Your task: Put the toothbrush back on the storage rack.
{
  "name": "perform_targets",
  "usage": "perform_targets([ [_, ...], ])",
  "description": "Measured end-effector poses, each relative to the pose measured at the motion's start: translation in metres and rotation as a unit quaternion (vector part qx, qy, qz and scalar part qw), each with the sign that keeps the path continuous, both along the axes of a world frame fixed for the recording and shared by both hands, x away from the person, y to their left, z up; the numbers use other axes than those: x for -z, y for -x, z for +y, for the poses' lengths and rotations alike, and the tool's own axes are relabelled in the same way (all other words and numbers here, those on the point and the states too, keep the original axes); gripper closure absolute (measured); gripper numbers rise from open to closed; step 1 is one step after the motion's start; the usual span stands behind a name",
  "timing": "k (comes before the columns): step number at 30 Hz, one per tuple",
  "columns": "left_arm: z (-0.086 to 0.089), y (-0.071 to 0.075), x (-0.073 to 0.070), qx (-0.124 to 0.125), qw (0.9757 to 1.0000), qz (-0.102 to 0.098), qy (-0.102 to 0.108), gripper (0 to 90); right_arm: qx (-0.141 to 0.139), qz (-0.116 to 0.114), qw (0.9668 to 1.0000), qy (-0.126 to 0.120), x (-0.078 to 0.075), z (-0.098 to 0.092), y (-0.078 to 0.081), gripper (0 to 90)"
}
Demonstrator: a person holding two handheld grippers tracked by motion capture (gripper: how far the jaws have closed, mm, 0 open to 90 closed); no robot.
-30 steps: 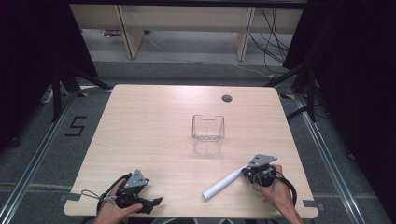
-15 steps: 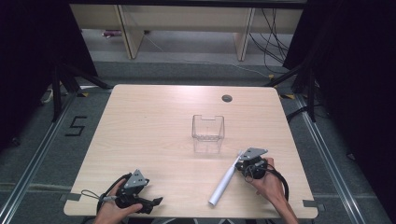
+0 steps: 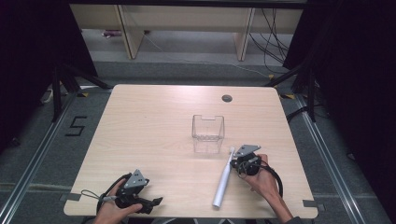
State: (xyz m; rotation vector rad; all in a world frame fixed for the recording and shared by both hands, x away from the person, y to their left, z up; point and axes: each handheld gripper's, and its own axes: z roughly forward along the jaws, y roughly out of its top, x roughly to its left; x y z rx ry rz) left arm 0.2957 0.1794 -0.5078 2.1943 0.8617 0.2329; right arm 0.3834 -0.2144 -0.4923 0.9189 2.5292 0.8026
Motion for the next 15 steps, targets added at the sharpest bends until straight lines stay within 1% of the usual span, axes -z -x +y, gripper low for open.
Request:
perform_targets([
  [1,0.0,0.0,0.0,0.0,1.0,0.0,0.0,14.9,0.005,0.001,1.0,-0.003,0.0,0.002,-0.001,85.2],
  [2,0.0,0.0,0.0,0.0,1.0,0.0,0.001,14.9,-0.001,0.001,1.0,-0.002,0.0,0.002,-0.002,85.0],
  [3,-0.001,0.001,0.0,-0.002,0.9999,0.003,0.011,14.9,0.003,-0.005,1.0,-0.006,0.001,0.003,-0.002,84.6],
  [4,-0.001,0.001,0.0,-0.002,0.9999,0.003,0.011,14.9,0.003,-0.003,0.9999,-0.009,0.0,0.003,-0.002,84.0],
  [5,-0.001,0.001,0.0,-0.002,0.9999,0.003,0.011,14.9,-0.003,0.002,1.0,-0.003,-0.002,0.001,-0.003,83.1],
  [6,-0.001,0.001,0.0,-0.003,0.9999,0.003,0.011,14.9,0.007,-0.004,0.9999,-0.014,-0.002,0.001,-0.002,81.3],
  [7,-0.001,0.001,0.0,-0.003,0.9999,0.003,0.011,14.9,0.015,0.0,0.9997,-0.019,-0.003,0.001,-0.001,78.7],
  [8,-0.001,0.001,0.0,-0.003,0.9999,0.003,0.011,14.9,0.021,0.011,0.9995,-0.02,-0.006,-0.001,0.001,74.5],
  [9,-0.001,0.001,0.0,-0.002,0.9999,0.003,0.011,14.9,0.033,0.021,0.9987,-0.033,-0.008,0.001,0.004,67.9],
  [10,-0.001,0.001,0.0,-0.002,0.9999,0.003,0.011,14.9,0.033,0.021,0.9987,-0.033,-0.008,0.001,0.004,67.9],
  [11,-0.001,0.001,-0.001,-0.003,0.9999,0.003,0.011,14.9,0.05,0.023,0.9973,-0.049,-0.008,0.005,0.008,56.2],
  [12,-0.001,0.001,-0.001,-0.003,0.9999,0.003,0.011,14.9,0.05,0.023,0.9973,-0.049,-0.008,0.005,0.008,56.2],
  [13,-0.001,0.002,-0.001,-0.004,0.9999,0.002,0.012,14.9,0.063,0.043,0.9953,-0.059,-0.011,0.009,0.012,47.1],
  [14,-0.001,0.002,-0.001,-0.004,0.9999,0.001,0.012,14.9,0.063,0.042,0.9949,-0.066,-0.013,0.011,0.014,44.9],
  [15,0.0,0.002,-0.001,-0.003,0.9999,0.002,0.011,14.9,0.071,0.038,0.9939,-0.075,-0.013,0.013,0.016,42.2],
])
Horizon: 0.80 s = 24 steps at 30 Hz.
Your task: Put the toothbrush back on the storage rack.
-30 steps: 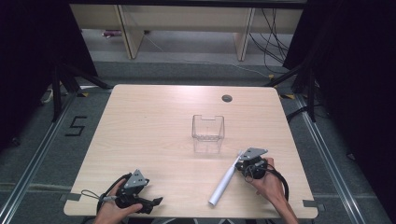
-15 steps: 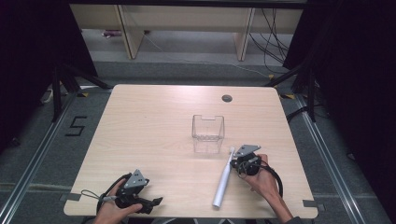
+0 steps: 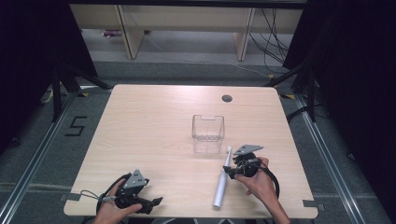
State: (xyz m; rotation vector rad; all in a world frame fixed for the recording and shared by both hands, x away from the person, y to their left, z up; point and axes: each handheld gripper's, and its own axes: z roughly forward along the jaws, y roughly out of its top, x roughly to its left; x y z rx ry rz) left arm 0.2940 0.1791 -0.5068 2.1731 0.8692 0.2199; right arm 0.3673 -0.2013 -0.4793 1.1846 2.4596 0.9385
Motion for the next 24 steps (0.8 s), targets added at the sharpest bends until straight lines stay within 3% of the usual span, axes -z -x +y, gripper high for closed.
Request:
perform_targets([
  [2,0.001,0.0,0.0,0.003,1.0,0.0,-0.005,14.9,0.001,0.002,1.0,0.005,-0.003,0.002,0.002,39.0],
  [4,0.0,0.0,0.0,0.0,1.0,-0.001,0.001,14.9,0.018,0.007,0.9998,-0.007,-0.006,0.006,0.008,37.9],
  [5,0.0,0.0,0.0,-0.001,1.0,-0.001,0.001,14.9,0.003,0.0,1.0,-0.001,-0.007,0.005,0.008,37.3],
  [7,0.001,0.0,0.0,0.003,1.0,0.0,-0.006,14.9,0.001,0.002,1.0,-0.002,-0.009,0.009,0.012,36.8],
  [8,0.0,0.0,0.0,-0.001,1.0,-0.001,0.0,14.9,0.012,0.007,0.9999,-0.007,-0.008,0.012,0.016,35.7],
  [9,0.0,0.0,0.0,-0.001,1.0,-0.001,0.0,14.9,0.007,0.018,0.9998,0.003,-0.008,0.013,0.017,34.9],
  [10,0.0,0.0,0.0,-0.001,1.0,-0.001,0.001,14.9,0.005,0.011,0.9999,0.0,-0.006,0.015,0.018,34.5],
  [11,0.0,0.0,0.0,-0.001,1.0,-0.001,0.0,14.9,0.001,0.022,0.9997,0.005,-0.006,0.016,0.019,33.7],
  [15,0.001,0.0,0.0,0.003,1.0,-0.001,-0.006,14.9,0.0,0.024,0.9996,0.013,-0.002,0.019,0.022,32.1],
  [16,0.001,0.0,0.0,0.002,1.0,-0.002,-0.005,14.9,0.007,0.04,0.9991,0.015,-0.001,0.021,0.024,31.5],
  [24,0.0,0.0,0.0,-0.001,1.0,-0.001,0.0,14.9,0.007,0.037,0.9984,0.042,0.003,0.022,0.03,30.7],
])
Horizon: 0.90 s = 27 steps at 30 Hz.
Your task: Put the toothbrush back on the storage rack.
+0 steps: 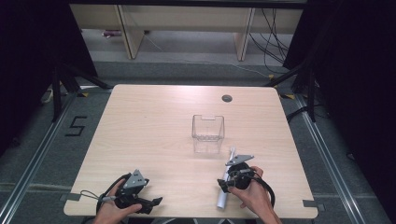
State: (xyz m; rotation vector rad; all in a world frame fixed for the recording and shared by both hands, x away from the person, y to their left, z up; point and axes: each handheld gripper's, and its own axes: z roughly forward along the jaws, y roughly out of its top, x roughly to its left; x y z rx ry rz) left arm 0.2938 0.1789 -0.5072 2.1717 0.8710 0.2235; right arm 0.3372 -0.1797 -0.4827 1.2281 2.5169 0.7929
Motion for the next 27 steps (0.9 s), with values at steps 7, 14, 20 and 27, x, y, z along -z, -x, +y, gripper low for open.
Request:
perform_targets([
  [7,0.001,0.0,-0.001,0.004,1.0,-0.001,-0.005,14.9,-0.001,0.014,0.9999,0.005,0.003,0.001,0.002,30.9],
  [14,0.001,-0.001,-0.001,0.002,1.0,-0.004,-0.008,14.9,0.004,0.034,0.9994,0.007,0.003,-0.009,0.001,34.8],
  [20,0.0,0.0,0.0,0.001,1.0,0.0,0.001,14.9,0.005,0.041,0.9991,0.007,0.002,-0.019,-0.005,43.0],
  [27,0.0,-0.001,0.0,0.004,1.0,0.0,-0.004,14.9,0.004,0.066,0.9977,0.008,0.002,-0.032,-0.01,49.6],
])
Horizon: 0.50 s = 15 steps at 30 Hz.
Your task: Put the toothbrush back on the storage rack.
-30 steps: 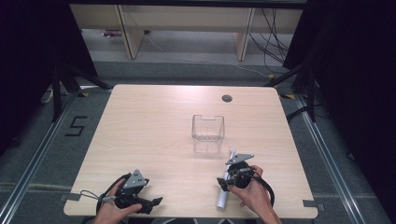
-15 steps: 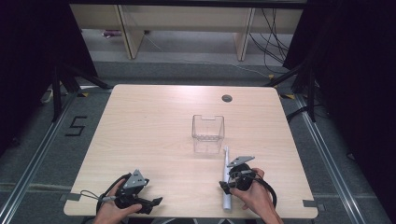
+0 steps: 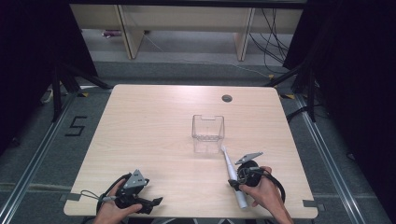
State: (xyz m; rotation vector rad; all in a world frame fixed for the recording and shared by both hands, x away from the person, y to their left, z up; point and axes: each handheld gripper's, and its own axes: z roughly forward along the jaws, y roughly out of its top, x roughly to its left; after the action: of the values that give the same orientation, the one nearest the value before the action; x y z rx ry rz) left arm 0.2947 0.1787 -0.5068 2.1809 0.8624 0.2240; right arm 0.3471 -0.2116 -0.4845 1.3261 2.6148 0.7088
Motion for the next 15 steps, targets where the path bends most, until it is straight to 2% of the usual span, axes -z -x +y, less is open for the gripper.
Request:
perform_targets([
  [1,0.0,0.0,0.0,0.001,1.0,0.0,-0.002,14.9,-0.014,-0.001,0.9999,0.004,0.0,-0.004,-0.004,52.1],
  [2,0.0,0.0,0.0,0.002,1.0,0.002,-0.003,14.9,-0.011,0.001,0.9999,0.01,-0.001,-0.005,-0.005,52.9],
  [3,-0.001,0.0,0.0,0.001,1.0,0.0,-0.001,14.9,0.004,0.022,0.9997,0.003,-0.001,-0.003,-0.004,54.5],
  [4,0.0,0.0,0.0,0.002,1.0,-0.001,-0.002,14.9,-0.005,0.018,0.9997,0.015,-0.001,-0.006,-0.007,55.0],
  [6,0.0,0.0,0.0,0.0,1.0,-0.001,-0.001,14.9,-0.007,0.02,0.9996,0.019,-0.001,-0.006,-0.008,55.4],
  [7,0.0,0.0,0.0,0.0,1.0,-0.001,-0.001,14.9,-0.009,0.027,0.9991,0.033,-0.003,-0.007,-0.011,56.6],
  [8,-0.001,0.0,0.0,0.001,1.0,-0.001,-0.001,14.9,-0.015,0.034,0.9988,0.032,-0.003,-0.007,-0.012,57.0],
  [9,0.0,0.0,0.0,0.002,1.0,0.0,-0.003,14.9,-0.018,0.032,0.9983,0.045,-0.004,-0.007,-0.013,57.4],
  [10,-0.001,0.0,0.0,0.002,1.0,0.001,-0.003,14.9,-0.028,0.034,0.9979,0.047,-0.005,-0.008,-0.015,57.9],
  [13,0.0,0.0,0.0,0.002,1.0,0.001,-0.003,14.9,-0.033,0.041,0.9968,0.06,-0.008,-0.01,-0.017,58.8],
  [14,0.0,0.0,0.0,0.002,1.0,0.001,-0.003,14.9,-0.037,0.047,0.9964,0.061,-0.008,-0.01,-0.018,59.6],
  [15,-0.001,0.0,0.001,-0.002,1.0,0.001,0.004,14.9,-0.029,0.058,0.9953,0.072,-0.009,-0.013,-0.02,61.4],
])
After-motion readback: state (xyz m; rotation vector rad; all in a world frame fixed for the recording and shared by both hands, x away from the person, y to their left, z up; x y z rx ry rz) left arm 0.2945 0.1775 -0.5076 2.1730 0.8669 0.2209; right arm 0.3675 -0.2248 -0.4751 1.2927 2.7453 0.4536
